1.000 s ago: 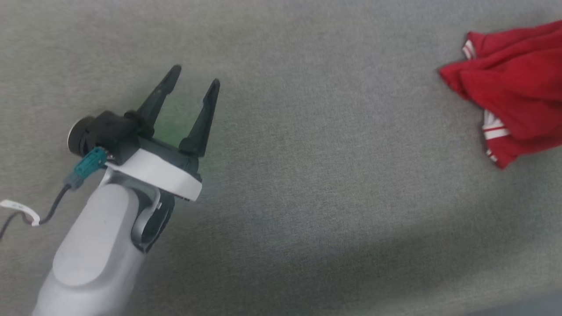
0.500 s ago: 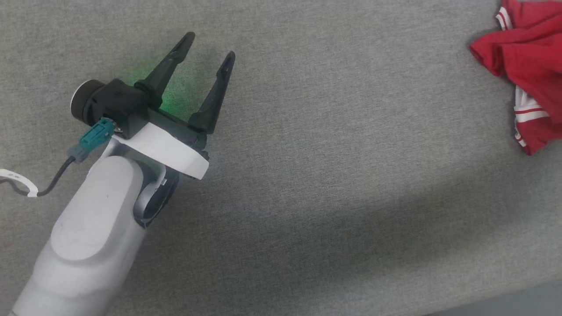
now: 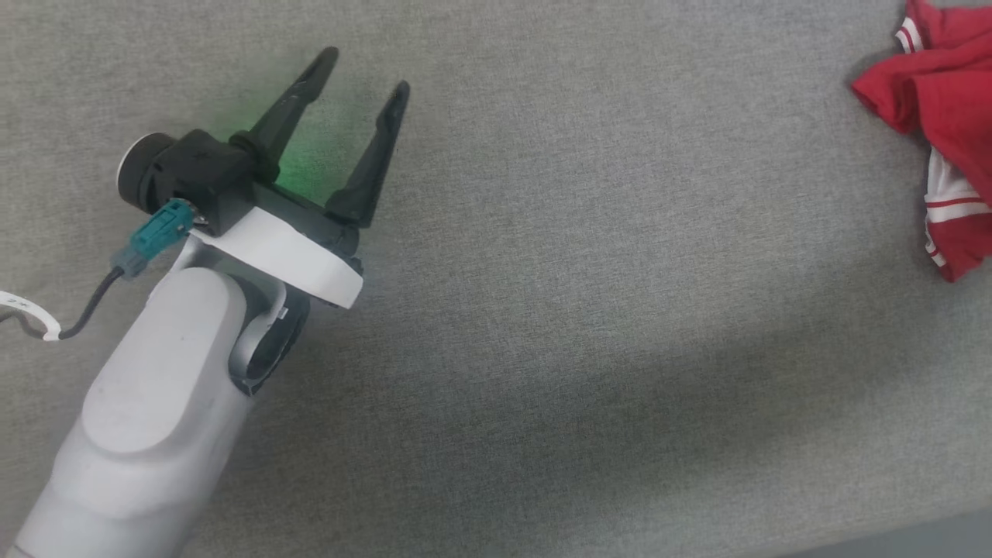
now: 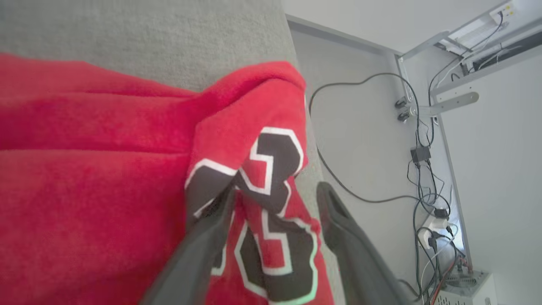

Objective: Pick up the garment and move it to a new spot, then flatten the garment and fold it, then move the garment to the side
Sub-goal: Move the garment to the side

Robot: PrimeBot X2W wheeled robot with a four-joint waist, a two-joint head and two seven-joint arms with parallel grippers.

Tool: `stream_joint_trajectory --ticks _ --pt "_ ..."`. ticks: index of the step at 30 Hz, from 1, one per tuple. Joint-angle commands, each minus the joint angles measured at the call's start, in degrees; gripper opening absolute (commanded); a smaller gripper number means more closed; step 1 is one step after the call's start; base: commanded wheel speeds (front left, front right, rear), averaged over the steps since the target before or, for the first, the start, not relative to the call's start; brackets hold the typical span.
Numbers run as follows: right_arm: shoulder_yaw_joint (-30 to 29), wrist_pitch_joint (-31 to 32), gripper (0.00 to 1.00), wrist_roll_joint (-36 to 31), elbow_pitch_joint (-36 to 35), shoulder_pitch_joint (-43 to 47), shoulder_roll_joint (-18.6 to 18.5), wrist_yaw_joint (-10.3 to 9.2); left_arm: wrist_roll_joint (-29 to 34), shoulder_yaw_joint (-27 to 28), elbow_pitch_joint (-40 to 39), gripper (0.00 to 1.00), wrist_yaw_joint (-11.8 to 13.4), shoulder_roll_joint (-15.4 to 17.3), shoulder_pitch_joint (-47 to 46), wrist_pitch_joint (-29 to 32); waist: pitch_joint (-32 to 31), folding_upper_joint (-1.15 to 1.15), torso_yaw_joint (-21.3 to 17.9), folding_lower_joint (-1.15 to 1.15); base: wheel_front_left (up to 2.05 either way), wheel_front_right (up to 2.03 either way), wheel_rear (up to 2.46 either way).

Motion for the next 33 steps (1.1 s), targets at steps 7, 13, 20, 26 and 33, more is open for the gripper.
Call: stream_joint_trajectory --ticks 7,13,20,26,33 --pt "0.4 -4.8 1.00 0.6 0.2 -1.4 0.9 -0.04 0.4 2.8 -0.1 1.00 0.0 -0.1 2.8 -0.2 -3.5 0.00 1.3 0.00 0.00 0.00 0.00" --pt "0.5 -9.1 1.00 3.5 -0.3 0.0 2.8 -0.04 0.6 6.1 -0.3 1.00 0.0 -0.4 6.3 -0.2 -6.9 0.00 3.0 0.00 0.00 0.00 0.00" --pt "2.6 -13.7 1.00 6.7 -1.8 2.9 5.4 -0.04 0.4 9.3 0.3 1.00 0.0 -1.2 10.1 -0.2 -11.2 0.00 5.3 0.00 0.00 0.00 0.00" --pt "6.0 -18.2 1.00 9.0 -4.0 7.9 8.2 -0.04 0.9 12.5 0.8 1.00 0.0 -1.3 14.7 -0.2 -16.0 0.00 7.3 0.00 0.00 0.00 0.00" --pt "8.0 -23.8 1.00 12.1 -7.5 14.6 10.3 -0.04 1.9 18.0 1.7 1.00 0.0 -1.9 20.9 -0.2 -21.3 0.00 8.9 0.00 0.00 0.00 0.00"
